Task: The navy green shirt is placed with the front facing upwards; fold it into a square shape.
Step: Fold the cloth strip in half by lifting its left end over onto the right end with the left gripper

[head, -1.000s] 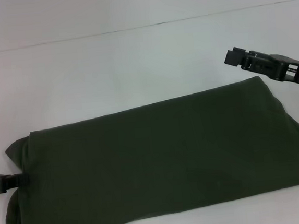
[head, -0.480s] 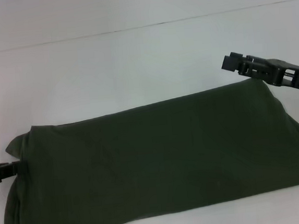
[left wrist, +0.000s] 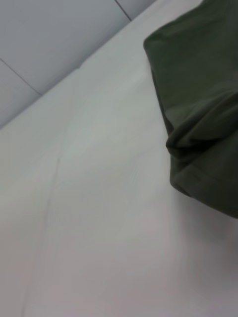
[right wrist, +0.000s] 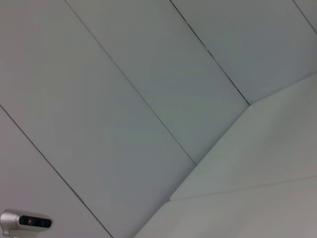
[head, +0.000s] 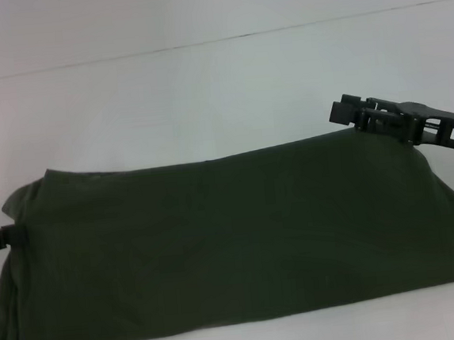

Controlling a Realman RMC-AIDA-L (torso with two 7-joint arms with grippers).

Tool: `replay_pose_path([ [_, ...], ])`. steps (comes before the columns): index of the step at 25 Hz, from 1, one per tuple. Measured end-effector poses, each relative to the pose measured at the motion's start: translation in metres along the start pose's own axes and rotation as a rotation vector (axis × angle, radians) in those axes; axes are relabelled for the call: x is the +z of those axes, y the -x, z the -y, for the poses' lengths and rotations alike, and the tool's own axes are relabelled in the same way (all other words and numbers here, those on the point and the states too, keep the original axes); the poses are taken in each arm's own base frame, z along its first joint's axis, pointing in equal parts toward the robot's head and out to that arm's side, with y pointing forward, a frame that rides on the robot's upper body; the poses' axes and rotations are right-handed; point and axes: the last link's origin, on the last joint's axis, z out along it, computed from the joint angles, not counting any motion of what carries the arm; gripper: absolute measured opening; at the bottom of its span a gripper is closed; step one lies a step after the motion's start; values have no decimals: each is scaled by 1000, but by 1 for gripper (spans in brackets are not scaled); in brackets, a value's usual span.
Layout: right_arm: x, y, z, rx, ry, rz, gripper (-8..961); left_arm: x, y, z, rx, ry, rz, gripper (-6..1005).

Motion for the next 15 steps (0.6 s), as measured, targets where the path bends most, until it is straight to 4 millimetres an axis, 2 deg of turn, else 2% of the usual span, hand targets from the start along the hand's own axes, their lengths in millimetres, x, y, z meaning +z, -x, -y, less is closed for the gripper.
replay_pose_path([
  [8,4,-8,-2,3,16,-49,770,-13,-7,-4,12,17,-48,27],
  [15,19,-17,-5,-8,39,-114,768,-24,-12,-8,33,21,-79,27],
])
